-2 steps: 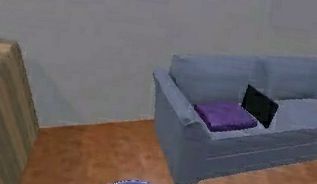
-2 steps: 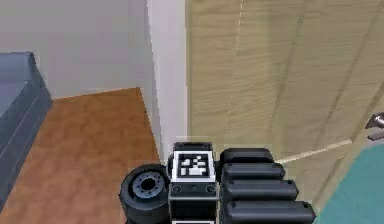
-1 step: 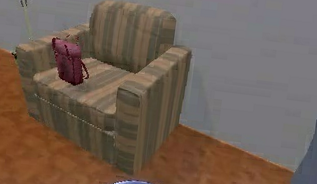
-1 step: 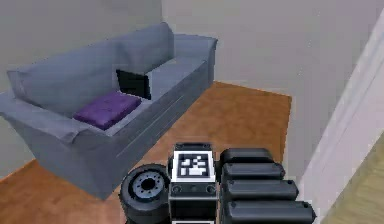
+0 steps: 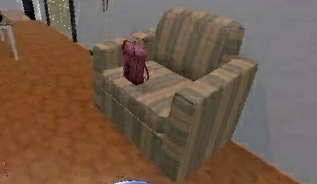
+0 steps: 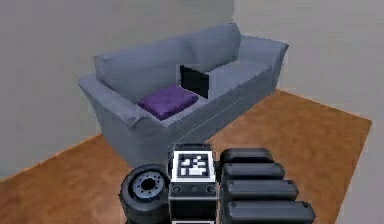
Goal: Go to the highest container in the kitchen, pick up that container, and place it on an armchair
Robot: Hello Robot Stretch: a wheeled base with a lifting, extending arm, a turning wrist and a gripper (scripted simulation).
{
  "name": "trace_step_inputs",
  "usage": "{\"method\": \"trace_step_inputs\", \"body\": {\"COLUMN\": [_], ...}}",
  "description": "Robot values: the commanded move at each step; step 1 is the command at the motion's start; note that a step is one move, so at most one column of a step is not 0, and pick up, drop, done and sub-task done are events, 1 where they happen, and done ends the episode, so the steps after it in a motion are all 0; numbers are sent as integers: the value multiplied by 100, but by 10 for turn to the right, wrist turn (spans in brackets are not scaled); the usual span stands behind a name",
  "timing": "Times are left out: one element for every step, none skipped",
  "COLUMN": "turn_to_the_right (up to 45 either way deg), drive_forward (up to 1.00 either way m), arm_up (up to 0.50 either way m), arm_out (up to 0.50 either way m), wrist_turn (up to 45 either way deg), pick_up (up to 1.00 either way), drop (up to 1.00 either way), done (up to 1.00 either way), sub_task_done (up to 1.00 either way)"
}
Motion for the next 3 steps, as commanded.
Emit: {"method": "trace_step_inputs", "body": {"turn_to_the_right": [0,-270,0], "drive_forward": [30,0,100], "arm_up": [0,0,0], "arm_out": [0,0,0], "wrist_turn": [0,0,0], "pick_up": [0,0,0], "drop": [0,0,0], "done": [0,0,0], "sub_task_done": [0,0,0]}}
